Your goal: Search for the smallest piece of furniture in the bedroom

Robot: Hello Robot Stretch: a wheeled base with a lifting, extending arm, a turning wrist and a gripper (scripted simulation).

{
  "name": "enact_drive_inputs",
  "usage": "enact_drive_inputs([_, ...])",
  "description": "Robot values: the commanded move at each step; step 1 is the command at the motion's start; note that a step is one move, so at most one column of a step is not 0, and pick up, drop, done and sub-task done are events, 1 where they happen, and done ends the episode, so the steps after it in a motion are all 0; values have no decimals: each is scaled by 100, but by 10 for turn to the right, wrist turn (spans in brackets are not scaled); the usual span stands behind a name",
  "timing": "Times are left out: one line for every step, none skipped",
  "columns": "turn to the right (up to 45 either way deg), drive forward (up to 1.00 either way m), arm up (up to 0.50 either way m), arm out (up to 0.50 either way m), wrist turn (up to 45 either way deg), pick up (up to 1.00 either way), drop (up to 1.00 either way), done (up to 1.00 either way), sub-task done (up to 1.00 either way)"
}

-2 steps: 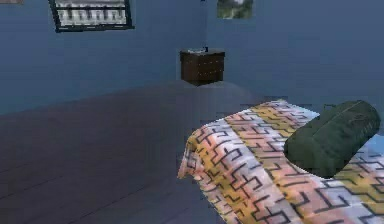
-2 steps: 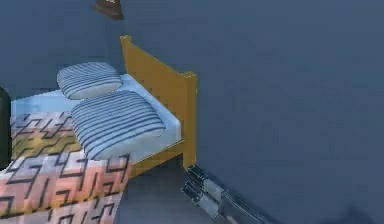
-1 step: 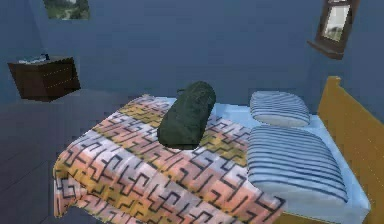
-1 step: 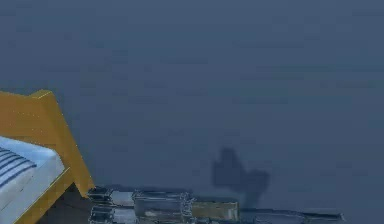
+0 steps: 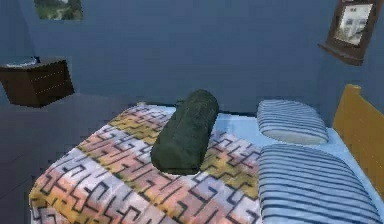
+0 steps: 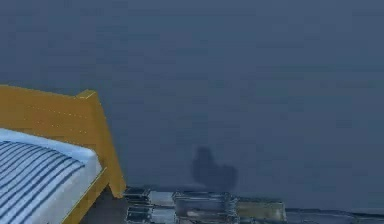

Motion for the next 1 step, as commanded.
enact_drive_inputs([-450, 0, 0, 0, 0, 0, 0, 0, 0])
